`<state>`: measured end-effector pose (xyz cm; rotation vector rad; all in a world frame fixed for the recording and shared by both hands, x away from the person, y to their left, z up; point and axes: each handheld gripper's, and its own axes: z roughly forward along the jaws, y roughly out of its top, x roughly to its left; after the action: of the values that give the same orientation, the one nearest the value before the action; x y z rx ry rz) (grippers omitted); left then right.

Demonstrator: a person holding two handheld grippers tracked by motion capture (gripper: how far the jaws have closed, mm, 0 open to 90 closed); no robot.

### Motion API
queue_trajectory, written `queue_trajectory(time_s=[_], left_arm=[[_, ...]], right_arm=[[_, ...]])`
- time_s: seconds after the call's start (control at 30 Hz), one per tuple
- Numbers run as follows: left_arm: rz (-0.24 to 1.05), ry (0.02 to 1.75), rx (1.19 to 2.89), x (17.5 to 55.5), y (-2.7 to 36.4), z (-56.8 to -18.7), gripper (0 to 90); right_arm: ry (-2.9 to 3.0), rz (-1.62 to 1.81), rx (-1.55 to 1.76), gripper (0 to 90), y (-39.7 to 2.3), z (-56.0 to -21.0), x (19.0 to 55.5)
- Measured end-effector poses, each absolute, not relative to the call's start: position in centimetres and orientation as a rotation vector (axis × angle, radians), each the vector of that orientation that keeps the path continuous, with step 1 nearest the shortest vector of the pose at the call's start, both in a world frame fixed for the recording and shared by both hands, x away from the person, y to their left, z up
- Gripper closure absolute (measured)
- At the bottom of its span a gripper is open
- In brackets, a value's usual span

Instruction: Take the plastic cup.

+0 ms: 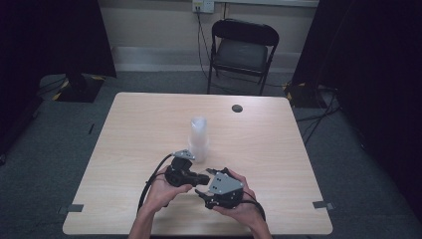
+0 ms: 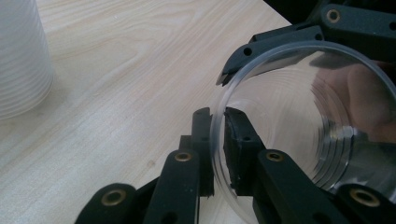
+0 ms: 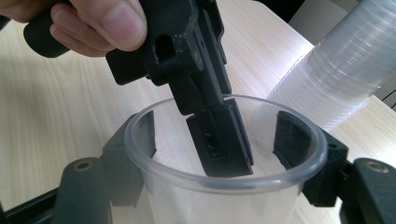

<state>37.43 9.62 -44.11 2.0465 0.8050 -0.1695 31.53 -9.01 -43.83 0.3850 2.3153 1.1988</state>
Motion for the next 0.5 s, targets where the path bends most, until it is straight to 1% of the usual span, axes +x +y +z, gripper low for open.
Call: queue_trajectory(time_s=[0.1, 0.3, 0.5], left_arm=[[-0.161, 0.821, 2.019, 37.38, 9.74, -44.06, 78.2], [-0.14, 0.818, 1.99, 37.13, 10.08, -43.89, 76.3], [-0.092, 0.829, 1.96, 36.92, 10.45, -43.81, 69.4]], right_arm=[[2.315, 1.207, 0.405, 29.7, -9.12, -43.82, 31.61], [2.305, 1.217, 0.436, 29.7, -9.36, -43.8, 31.74], [2.298, 1.22, 0.455, 29.7, -9.44, -43.87, 31.8]])
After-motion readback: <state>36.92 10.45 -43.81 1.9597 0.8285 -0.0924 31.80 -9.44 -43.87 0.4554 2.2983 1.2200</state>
